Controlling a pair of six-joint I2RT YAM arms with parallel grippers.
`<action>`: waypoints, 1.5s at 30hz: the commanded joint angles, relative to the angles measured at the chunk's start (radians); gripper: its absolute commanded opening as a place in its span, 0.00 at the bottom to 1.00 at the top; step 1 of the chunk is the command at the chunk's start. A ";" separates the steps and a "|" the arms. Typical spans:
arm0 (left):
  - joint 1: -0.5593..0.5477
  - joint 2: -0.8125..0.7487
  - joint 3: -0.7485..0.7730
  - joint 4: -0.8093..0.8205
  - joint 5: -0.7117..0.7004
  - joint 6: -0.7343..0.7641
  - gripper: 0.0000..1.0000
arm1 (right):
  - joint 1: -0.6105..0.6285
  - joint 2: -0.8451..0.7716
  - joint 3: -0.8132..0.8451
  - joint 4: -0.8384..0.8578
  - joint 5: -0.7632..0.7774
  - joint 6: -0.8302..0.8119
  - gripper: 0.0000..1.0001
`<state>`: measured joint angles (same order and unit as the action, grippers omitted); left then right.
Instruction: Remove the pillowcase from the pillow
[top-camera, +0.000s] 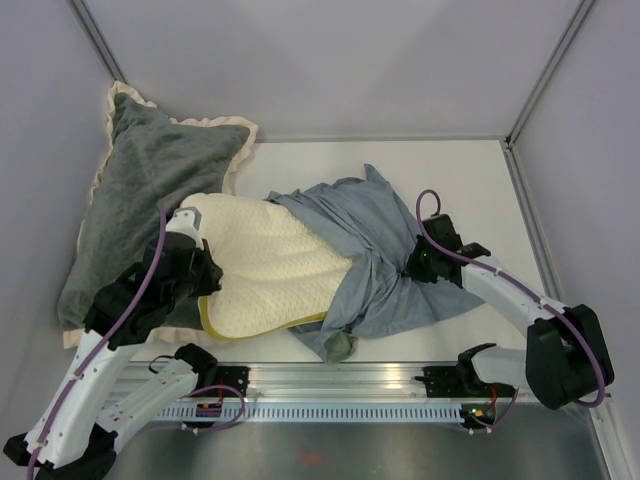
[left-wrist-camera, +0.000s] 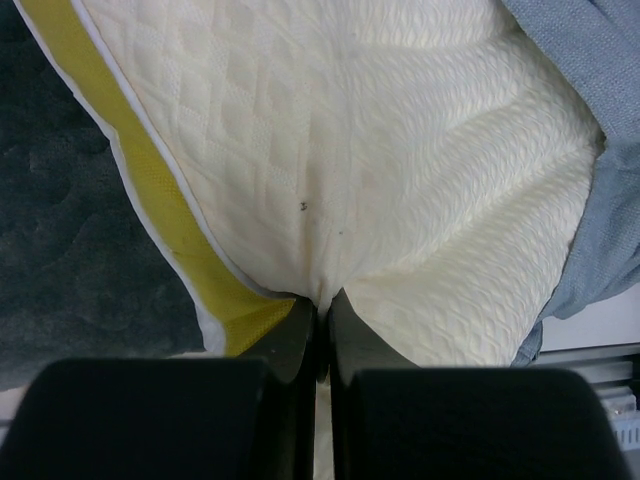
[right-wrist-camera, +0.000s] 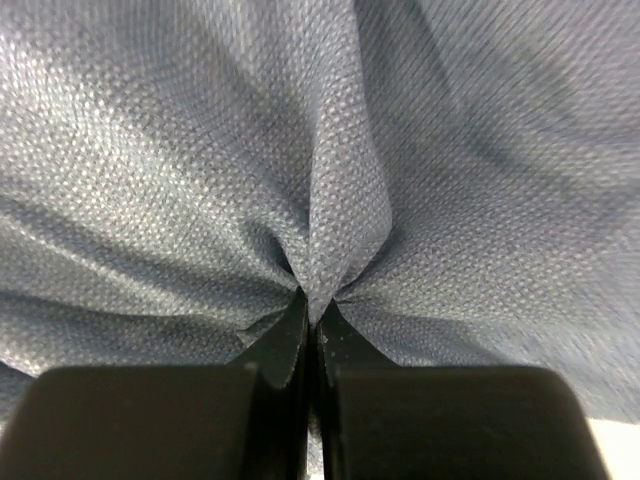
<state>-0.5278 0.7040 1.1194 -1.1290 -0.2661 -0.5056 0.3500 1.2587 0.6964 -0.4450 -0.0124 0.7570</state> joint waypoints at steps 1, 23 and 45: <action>0.005 -0.018 0.049 0.037 -0.028 0.024 0.02 | 0.000 0.018 0.113 -0.050 0.144 0.010 0.00; 0.006 -0.026 0.049 -0.012 -0.051 0.013 0.02 | -0.552 0.165 0.431 -0.141 0.379 -0.088 0.00; 0.006 -0.051 -0.061 0.129 0.433 0.098 0.02 | -0.237 0.059 0.504 -0.024 0.084 -0.321 0.98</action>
<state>-0.5266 0.6399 1.0782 -1.1236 -0.0082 -0.4572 -0.0227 1.3487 1.0832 -0.5079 0.0250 0.5152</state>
